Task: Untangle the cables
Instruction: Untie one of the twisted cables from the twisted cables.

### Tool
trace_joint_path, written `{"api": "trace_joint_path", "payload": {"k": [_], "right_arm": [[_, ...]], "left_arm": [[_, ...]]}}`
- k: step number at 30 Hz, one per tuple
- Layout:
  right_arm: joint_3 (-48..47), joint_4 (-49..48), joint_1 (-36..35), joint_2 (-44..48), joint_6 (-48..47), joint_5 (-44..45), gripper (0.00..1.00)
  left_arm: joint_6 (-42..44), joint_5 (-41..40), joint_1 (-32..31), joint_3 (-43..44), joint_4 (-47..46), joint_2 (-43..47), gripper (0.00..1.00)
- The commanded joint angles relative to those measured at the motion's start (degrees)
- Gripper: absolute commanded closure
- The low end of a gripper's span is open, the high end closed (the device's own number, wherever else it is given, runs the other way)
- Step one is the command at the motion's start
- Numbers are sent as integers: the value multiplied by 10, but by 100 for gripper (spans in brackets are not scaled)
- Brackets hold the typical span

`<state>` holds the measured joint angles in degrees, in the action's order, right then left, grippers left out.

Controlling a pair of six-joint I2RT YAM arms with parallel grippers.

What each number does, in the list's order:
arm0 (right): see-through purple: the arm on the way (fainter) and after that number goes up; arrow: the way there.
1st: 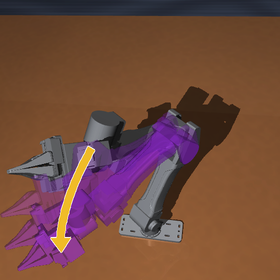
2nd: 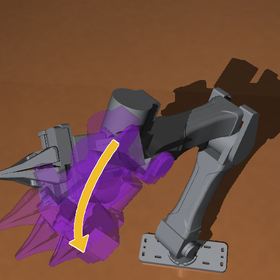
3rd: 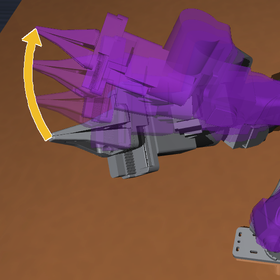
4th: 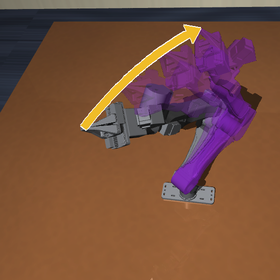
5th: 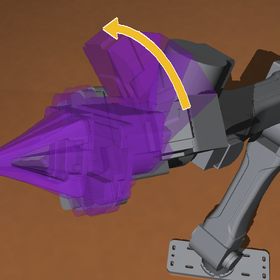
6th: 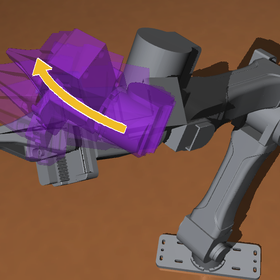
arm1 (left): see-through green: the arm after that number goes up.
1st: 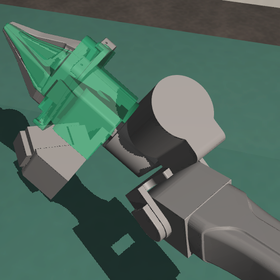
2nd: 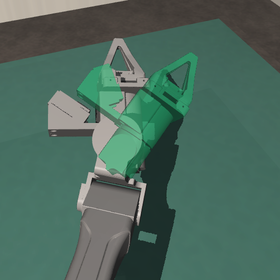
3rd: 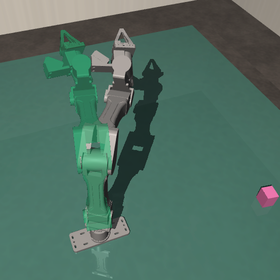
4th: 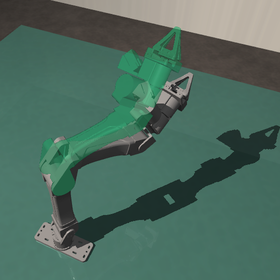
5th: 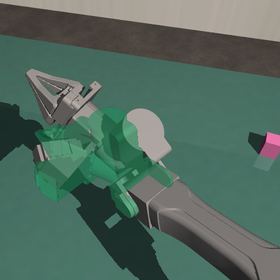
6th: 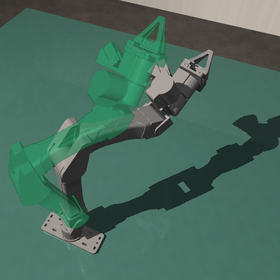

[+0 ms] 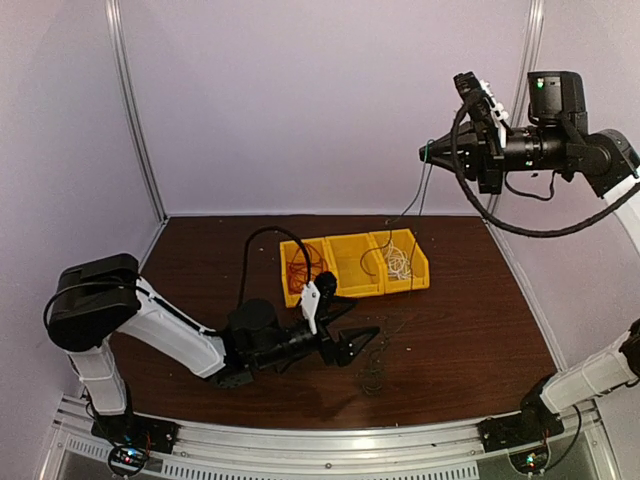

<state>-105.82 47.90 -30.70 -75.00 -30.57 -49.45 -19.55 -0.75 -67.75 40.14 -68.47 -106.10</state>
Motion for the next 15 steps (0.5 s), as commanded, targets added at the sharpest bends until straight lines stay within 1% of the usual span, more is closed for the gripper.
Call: {"api": "trace_joint_path", "payload": {"k": [1,2,5,7,10,12,15], "right_arm": [[42,-53,5,33,27,2,100],[47,-55,5,34,30,-2,100],[52,-63,5,37,38,-8,100],[48,-65,5,37,43,-11,100],[38,-67,5,36,50,-20,100],[33,-67,5,35,54,-23,100],[23,-65,5,36,55,-24,100]], "left_arm": [[28,22,-26,42,3,1,3],[30,21,-29,51,-5,-9,2],[52,16,-29,110,31,-53,2],[65,-16,-29,137,30,-85,2],[79,-79,-28,202,80,-134,5],[83,-92,-26,230,100,-165,16],[58,-73,-14,250,109,-198,34]]}}
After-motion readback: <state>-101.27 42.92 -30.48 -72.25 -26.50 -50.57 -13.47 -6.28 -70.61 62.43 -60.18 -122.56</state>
